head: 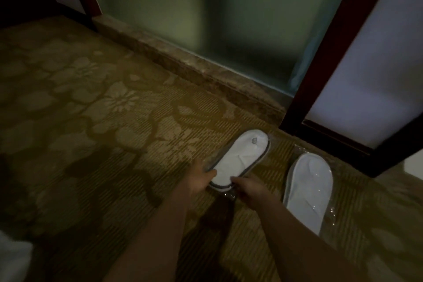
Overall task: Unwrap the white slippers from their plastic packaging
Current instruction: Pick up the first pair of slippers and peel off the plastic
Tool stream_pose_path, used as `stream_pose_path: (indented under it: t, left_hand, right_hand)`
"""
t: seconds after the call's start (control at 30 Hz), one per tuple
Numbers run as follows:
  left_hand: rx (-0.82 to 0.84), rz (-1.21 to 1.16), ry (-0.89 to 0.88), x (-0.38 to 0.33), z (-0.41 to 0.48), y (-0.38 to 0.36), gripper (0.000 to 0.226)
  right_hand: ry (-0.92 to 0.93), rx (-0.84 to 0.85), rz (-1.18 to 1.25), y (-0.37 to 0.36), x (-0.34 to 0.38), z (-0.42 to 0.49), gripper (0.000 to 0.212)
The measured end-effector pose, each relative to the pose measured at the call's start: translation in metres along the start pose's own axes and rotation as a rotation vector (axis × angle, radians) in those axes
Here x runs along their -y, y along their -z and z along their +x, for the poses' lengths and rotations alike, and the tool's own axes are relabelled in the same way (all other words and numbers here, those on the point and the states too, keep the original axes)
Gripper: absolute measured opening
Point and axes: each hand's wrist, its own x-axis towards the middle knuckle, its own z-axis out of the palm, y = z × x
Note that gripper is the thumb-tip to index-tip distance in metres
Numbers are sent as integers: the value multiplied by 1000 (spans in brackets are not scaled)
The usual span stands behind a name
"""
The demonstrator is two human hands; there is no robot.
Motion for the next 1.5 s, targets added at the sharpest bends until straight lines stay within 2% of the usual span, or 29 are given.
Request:
stream_pose_path:
  t: [0.13,0.23,0.3,0.43,0.53,0.6,0.67,0.77,0.83,0.97,1.1,1.37,1.43,1.5]
  left_hand:
    - [-131,-58,44,1,-7,15,82]
    - [-204,-73,49,1,-13,27,79]
    - [-245,-153,30,-2,-16,36,74]
    - [-351,-379,119,-6,-25,53,85]
    - [-310,-561,229,-2,-39,58,88]
    - [-256,-711,212,-1,-45,63,84]
    - [-277,-802,149,-1,-47,68,80]
    - [-348,-760,67,-2,-50,69,69]
    - [-346,-713,28,-2,-52,65,62]
    - [-187,-598,-9,-5,-60,58,53]
    - [-20,-531,-25,-12,-68,53,42]
    - [93,-499,-3,-10,-69,51,48]
    - [109,-476,6,-8,-69,53,53]
    - [101,-429,21,-6,-69,55,56]
  right_hand:
    - [71,57,-57,4,12,-10,37]
    - [116,114,-135,7,24,-23,40]
    - [122,207,-161,8,31,-33,35]
    - [79,464,-128,13,38,-51,22]
    - [63,572,-88,15,40,-61,24]
    - [67,626,-123,14,44,-67,27]
    - [73,639,-223,11,46,-72,29]
    - [153,523,-315,3,45,-75,28]
    - [247,392,-242,-2,47,-76,17]
    - [426,174,-71,-5,56,-76,12]
    - [555,71,9,-5,60,-80,12]
    - [621,-18,94,-6,65,-79,2]
    - [622,-30,105,-6,67,-80,13]
    - [650,-43,109,-6,68,-83,36]
